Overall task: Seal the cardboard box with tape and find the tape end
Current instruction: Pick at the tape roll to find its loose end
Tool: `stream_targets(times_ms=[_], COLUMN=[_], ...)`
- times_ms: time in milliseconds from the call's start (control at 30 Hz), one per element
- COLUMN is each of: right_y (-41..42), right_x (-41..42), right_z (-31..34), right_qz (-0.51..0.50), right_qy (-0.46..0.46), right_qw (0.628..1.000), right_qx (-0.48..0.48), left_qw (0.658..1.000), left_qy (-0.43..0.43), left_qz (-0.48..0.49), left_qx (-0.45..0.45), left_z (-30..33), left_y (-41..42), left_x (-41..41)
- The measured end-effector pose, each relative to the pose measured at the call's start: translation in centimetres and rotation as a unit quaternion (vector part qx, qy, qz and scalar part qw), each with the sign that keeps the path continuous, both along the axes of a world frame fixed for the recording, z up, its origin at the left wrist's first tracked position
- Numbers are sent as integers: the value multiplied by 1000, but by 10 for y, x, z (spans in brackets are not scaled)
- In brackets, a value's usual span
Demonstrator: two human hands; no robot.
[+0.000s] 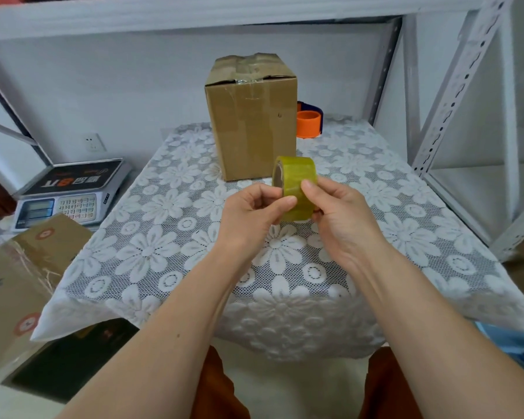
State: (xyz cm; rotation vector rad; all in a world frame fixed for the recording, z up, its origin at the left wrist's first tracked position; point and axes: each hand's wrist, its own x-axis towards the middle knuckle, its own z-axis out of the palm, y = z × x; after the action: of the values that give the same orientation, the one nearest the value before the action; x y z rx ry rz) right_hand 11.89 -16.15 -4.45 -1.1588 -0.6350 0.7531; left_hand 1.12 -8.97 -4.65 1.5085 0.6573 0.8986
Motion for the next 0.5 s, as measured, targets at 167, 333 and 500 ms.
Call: stream_targets(times_ms=[167, 333, 500], right_y=[1, 1, 2], right_x=[2, -1, 1], right_z=[0, 1, 0], right_qz=[21, -24, 5], right_qy=[-36, 24, -11], right_qw=[999, 999, 1000], right_qx=[-8, -3, -11], left_qw=[1000, 1000, 999], left_qy=[-14, -13, -21], left_qz=[14, 1, 16], left_qx=[-9, -14, -26], left_z=[0, -1, -1], left_y=[5, 3, 6], left_x=[-1, 1, 1])
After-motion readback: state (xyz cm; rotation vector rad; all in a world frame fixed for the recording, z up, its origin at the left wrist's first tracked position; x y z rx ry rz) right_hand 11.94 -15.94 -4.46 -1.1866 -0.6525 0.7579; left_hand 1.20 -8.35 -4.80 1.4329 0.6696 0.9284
